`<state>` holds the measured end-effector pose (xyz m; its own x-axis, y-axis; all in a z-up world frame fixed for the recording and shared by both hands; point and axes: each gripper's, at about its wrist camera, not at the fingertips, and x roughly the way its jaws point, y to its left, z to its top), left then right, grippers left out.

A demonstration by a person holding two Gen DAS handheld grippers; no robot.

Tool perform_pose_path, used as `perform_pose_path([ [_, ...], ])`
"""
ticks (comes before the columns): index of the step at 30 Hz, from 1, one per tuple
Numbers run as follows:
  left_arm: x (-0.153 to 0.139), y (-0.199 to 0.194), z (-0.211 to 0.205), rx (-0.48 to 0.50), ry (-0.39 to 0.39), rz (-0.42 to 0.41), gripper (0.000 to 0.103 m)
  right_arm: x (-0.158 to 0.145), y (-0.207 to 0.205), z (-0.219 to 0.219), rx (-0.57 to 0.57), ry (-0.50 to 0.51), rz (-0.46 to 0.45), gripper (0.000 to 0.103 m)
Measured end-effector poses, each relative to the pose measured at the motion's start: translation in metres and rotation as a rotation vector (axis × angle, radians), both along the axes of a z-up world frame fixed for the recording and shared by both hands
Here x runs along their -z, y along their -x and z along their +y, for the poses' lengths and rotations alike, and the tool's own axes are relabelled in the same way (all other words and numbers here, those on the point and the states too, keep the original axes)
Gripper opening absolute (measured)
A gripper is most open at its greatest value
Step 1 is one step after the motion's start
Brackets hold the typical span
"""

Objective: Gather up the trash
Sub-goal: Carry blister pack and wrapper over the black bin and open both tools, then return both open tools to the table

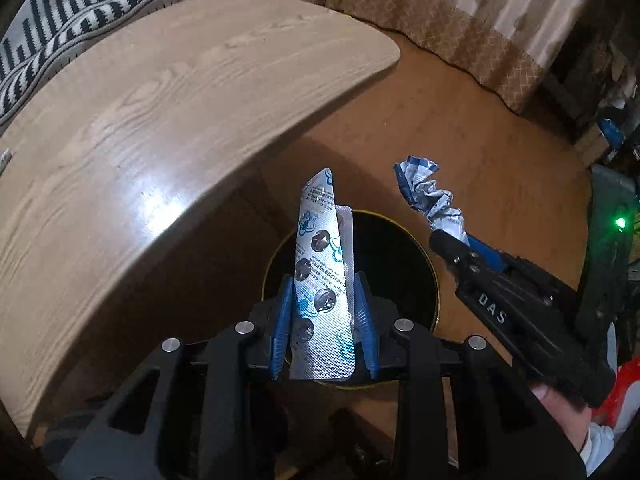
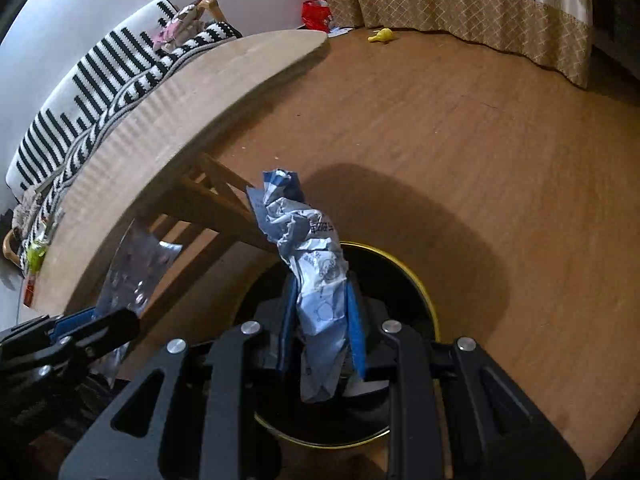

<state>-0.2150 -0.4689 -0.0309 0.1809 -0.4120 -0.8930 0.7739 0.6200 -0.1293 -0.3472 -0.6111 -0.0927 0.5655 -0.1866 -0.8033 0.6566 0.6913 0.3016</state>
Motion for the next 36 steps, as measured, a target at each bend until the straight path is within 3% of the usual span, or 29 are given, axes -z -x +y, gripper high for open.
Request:
perform_pose_path([
  [7, 0.009, 0.003, 0.004, 0.007, -0.016, 0.032, 0.030, 0.012, -0.010, -0.006, 0.003, -0.070, 0.010, 0.024],
  [9, 0.010, 0.006, 0.001, 0.021, -0.037, 0.017, 0.030, 0.015, -0.009, -0.010, 0.010, -0.120, -0.014, 0.029],
  [10, 0.012, 0.009, -0.002, 0.036, -0.058, 0.012, 0.043, 0.016, -0.009, -0.014, 0.015, -0.150, -0.024, 0.053],
  [11, 0.015, 0.009, -0.004, 0.050, -0.069, 0.024, 0.060, 0.016, -0.007, -0.017, 0.023, -0.170, -0.048, 0.086],
  [12, 0.015, 0.009, -0.003, 0.058, -0.046, 0.034, 0.093, 0.014, -0.005, -0.019, 0.034, -0.172, -0.063, 0.093],
  [15, 0.007, 0.016, 0.003, 0.072, 0.001, -0.014, 0.095, 0.006, 0.001, -0.026, 0.099, -0.108, -0.028, 0.094],
  [19, -0.028, 0.006, 0.025, 0.057, 0.091, -0.068, 0.095, -0.017, 0.005, -0.019, 0.234, 0.147, 0.056, 0.096],
  [21, -0.054, -0.009, 0.047, -0.030, 0.164, -0.133, 0.095, -0.024, 0.000, -0.014, 0.234, 0.205, 0.062, 0.096],
  [23, -0.071, -0.029, 0.078, -0.136, 0.189, -0.188, 0.095, -0.032, -0.012, -0.005, 0.208, 0.237, 0.059, 0.096],
  [28, -0.088, -0.091, 0.161, -0.385, 0.064, -0.382, 0.095, -0.061, -0.049, 0.022, 0.085, 0.282, -0.011, 0.096],
  [34, -0.087, -0.175, 0.307, -0.771, 0.043, -0.356, 0.095, -0.122, -0.132, 0.090, -0.118, 0.302, -0.156, 0.096],
  [36, -0.073, -0.204, 0.357, -0.928, 0.017, -0.289, 0.095, -0.135, -0.165, 0.117, -0.188, 0.305, -0.186, 0.096],
])
